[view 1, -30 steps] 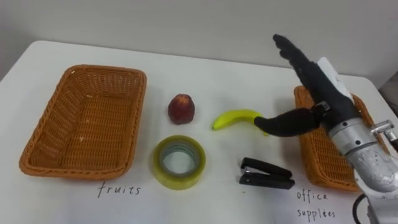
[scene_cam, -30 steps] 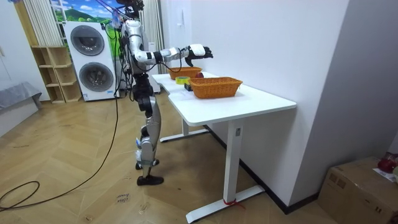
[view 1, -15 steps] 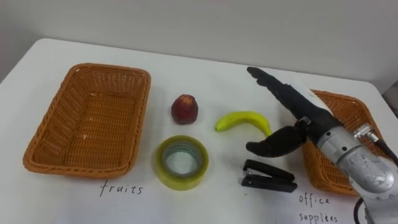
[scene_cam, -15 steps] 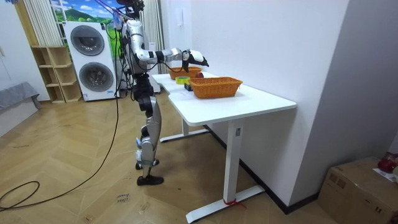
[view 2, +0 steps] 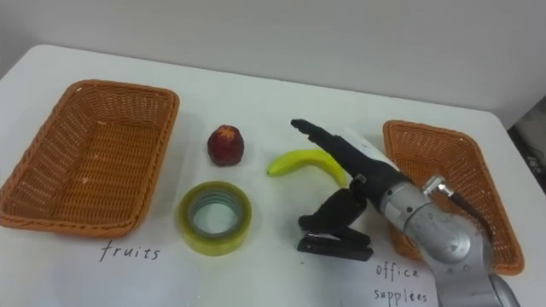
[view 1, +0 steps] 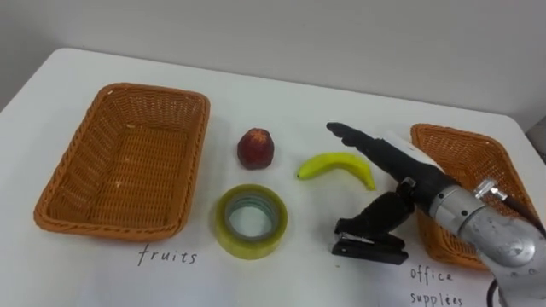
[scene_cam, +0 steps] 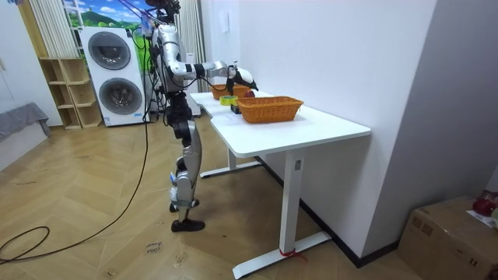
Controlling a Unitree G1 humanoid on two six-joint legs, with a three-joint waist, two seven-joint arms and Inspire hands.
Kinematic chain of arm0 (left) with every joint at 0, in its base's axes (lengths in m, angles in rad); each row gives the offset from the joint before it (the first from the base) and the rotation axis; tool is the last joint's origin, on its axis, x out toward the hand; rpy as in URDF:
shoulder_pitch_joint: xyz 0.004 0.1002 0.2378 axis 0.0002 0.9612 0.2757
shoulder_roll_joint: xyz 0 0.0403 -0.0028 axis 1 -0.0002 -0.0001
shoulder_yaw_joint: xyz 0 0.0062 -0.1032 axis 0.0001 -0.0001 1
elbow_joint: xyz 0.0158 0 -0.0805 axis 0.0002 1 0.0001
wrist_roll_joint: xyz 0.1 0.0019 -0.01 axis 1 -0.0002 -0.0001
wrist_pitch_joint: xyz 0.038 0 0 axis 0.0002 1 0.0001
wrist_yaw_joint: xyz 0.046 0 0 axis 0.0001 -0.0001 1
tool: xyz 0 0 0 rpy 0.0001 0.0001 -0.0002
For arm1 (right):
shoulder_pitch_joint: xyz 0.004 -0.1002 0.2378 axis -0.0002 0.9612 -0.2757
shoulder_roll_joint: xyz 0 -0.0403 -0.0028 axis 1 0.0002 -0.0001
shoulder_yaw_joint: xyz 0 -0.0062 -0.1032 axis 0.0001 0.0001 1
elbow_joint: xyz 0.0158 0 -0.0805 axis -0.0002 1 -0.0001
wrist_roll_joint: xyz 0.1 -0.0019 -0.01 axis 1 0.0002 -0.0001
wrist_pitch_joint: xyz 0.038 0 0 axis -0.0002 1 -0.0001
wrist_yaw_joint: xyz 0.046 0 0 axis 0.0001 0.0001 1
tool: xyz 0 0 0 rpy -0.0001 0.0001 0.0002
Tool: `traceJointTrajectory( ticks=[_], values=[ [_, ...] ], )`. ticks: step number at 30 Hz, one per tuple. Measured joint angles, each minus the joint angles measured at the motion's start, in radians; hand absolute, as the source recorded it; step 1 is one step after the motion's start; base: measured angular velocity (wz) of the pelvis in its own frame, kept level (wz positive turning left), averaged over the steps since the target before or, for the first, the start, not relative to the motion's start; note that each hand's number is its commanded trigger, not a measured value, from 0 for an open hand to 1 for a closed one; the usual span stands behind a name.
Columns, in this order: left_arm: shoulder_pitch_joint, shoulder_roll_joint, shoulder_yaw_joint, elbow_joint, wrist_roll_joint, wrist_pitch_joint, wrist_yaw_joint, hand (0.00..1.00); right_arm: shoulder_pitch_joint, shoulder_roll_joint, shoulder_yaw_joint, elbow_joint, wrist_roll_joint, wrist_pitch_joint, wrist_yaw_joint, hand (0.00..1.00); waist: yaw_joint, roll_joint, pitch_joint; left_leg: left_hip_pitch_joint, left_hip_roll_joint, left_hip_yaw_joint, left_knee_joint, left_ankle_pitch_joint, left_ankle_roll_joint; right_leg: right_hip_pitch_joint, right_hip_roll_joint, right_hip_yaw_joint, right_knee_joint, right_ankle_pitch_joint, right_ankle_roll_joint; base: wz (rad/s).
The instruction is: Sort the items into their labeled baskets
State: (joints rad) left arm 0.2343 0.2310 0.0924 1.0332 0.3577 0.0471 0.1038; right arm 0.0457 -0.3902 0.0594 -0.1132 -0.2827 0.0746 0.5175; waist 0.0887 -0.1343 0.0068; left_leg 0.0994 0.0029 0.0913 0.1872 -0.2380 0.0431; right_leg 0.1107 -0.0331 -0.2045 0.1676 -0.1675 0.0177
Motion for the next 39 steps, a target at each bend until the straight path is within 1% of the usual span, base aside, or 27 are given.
traceJointTrajectory(
  ticks=[4, 8, 12, 14, 19, 35, 39],
  values=[
    [-0.002, 0.000, 0.001, 0.000, 0.001, 0.018, -0.002, 0.00, 0.011, 0.000, 0.000, 0.028, -0.046, 0.034, 0.045, 0.00, 0.005, -0.001, -0.0005, 0.000, 0.000, 0.004, 0.000, 0.000, 0.000, -0.003, 0.000, 0.007, 0.000, 0.000, 0.000, -0.03],
    [-0.008, 0.001, 0.002, 0.000, 0.001, 0.020, -0.007, 0.00, 0.012, 0.000, 0.000, 0.028, -0.069, 0.038, 0.087, 0.00, 0.003, -0.001, -0.0009, 0.000, 0.000, 0.006, 0.000, 0.000, 0.000, -0.003, 0.000, 0.008, 0.000, 0.000, 0.000, -0.01],
    [-0.017, 0.003, 0.002, 0.000, 0.001, 0.020, -0.008, 0.00, 0.012, 0.000, 0.000, 0.036, -0.082, 0.059, 0.128, 0.00, 0.005, 0.000, -0.0005, 0.000, 0.000, 0.006, 0.001, 0.000, 0.000, -0.003, 0.000, 0.008, 0.000, 0.000, 0.000, 0.00],
    [-0.018, 0.004, 0.002, 0.000, 0.001, 0.021, -0.008, 0.00, 0.012, 0.000, 0.000, 0.042, -0.081, 0.060, 0.144, 0.00, 0.004, 0.000, -0.0003, 0.000, 0.000, 0.006, 0.001, 0.000, 0.000, -0.004, 0.000, 0.008, 0.001, 0.000, 0.000, 0.00],
    [-0.023, 0.006, 0.002, 0.000, 0.001, 0.036, -0.008, 0.00, 0.012, -0.001, 0.000, 0.057, -0.090, 0.080, 0.173, 0.00, 0.004, 0.001, 0.0001, -0.002, 0.000, 0.006, 0.000, 0.000, 0.000, -0.006, 0.000, 0.007, 0.001, 0.000, 0.000, 0.00],
    [-0.024, 0.007, 0.002, 0.000, 0.001, 0.038, -0.008, 0.00, 0.012, 0.000, 0.000, 0.061, -0.124, 0.080, 0.185, 0.00, 0.005, 0.000, -0.0008, -0.002, 0.000, 0.006, -0.001, 0.000, 0.000, -0.007, 0.000, 0.007, 0.002, 0.000, 0.000, 0.00],
    [-0.023, 0.007, 0.002, 0.000, 0.001, 0.041, -0.008, 0.00, 0.012, 0.000, 0.000, 0.054, -0.160, 0.080, 0.198, 0.00, 0.005, -0.003, -0.0030, -0.003, 0.000, 0.006, -0.001, 0.000, 0.000, -0.007, 0.001, 0.010, 0.002, 0.000, 0.000, 0.00]
  ],
)
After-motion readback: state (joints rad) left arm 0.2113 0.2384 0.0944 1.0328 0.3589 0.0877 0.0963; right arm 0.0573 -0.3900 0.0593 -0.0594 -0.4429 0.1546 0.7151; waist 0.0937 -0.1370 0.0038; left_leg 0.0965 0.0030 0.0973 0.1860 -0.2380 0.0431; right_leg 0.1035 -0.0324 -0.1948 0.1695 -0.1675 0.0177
